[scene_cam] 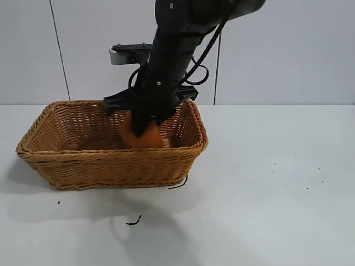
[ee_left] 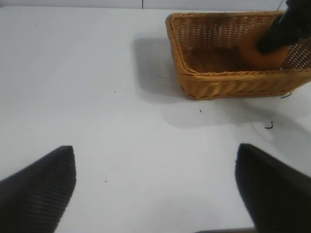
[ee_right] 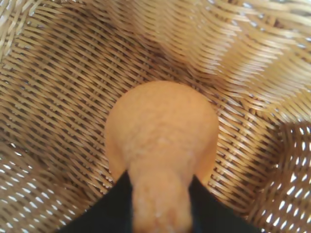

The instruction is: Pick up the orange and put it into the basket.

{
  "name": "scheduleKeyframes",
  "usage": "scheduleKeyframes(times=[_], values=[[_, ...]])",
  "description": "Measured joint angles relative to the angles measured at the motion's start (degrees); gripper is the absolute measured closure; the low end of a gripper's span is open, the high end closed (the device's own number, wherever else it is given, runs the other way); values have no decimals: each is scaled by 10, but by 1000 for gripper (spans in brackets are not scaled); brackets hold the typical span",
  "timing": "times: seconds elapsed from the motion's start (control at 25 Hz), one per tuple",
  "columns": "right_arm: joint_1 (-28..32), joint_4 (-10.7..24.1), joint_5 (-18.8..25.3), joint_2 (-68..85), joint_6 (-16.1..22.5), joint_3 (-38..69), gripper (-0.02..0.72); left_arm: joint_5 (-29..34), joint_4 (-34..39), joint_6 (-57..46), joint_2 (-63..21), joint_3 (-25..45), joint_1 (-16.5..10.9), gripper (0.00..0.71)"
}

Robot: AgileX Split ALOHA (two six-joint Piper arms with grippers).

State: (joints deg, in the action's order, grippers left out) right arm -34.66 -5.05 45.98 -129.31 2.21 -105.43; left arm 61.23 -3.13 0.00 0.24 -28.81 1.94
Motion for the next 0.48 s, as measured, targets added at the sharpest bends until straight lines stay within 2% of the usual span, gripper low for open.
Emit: scheduleKeyframes(times=[0.12,0.28,0.4,0.48], values=[[0,17,30,16,1,-45,48,0,0,0,0,0,0,71],[5,64,99,25,3,-142,48,0,0,0,0,0,0,71],[25,95,132,26,16,-194,48,0,0,0,0,0,0,71],[48,100,146,26,20,-211,48,0,0,0,0,0,0,71]])
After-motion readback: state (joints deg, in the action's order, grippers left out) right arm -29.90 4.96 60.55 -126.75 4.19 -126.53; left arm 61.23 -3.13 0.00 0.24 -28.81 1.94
